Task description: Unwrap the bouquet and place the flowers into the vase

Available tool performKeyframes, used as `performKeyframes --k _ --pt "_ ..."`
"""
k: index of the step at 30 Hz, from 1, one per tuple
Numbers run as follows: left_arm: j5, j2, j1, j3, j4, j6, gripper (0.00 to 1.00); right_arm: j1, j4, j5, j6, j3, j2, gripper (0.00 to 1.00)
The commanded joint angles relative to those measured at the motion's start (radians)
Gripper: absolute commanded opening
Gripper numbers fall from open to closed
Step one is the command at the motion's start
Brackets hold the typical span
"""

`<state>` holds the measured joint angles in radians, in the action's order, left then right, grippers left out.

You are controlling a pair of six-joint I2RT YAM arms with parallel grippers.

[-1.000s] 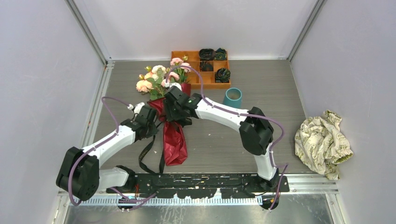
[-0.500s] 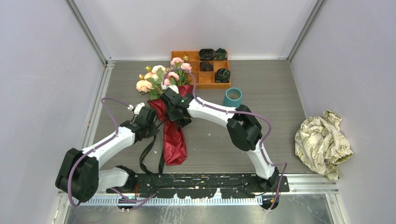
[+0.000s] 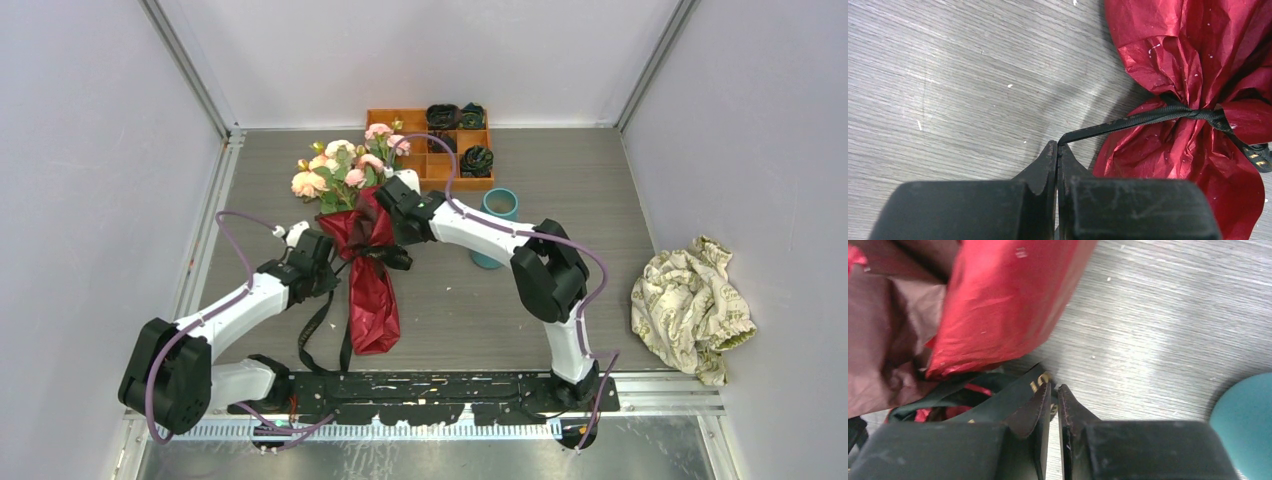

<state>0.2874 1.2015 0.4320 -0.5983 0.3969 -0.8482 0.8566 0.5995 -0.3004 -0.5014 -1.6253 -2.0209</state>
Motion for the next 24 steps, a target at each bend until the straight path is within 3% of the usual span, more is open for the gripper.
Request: performKeyframes --k 1,11,24 --pt "0.013 -0.015 -0.007 0.005 -0.022 0.012 0.0 -0.009 -0.018 -0.031 -0.015 0.015 0.085 0.17" --pt "-0.011 0.006 -0.008 -0.005 -0.031 0.017 0.01 0.105 -0.03 -0.054 0.053 -0.018 0.148 0.54" --pt "0.002 -0.081 -0.009 0.03 -0.023 0.024 0.04 0.152 0.015 -0.01 0.08 -0.197 -0.051 0.53"
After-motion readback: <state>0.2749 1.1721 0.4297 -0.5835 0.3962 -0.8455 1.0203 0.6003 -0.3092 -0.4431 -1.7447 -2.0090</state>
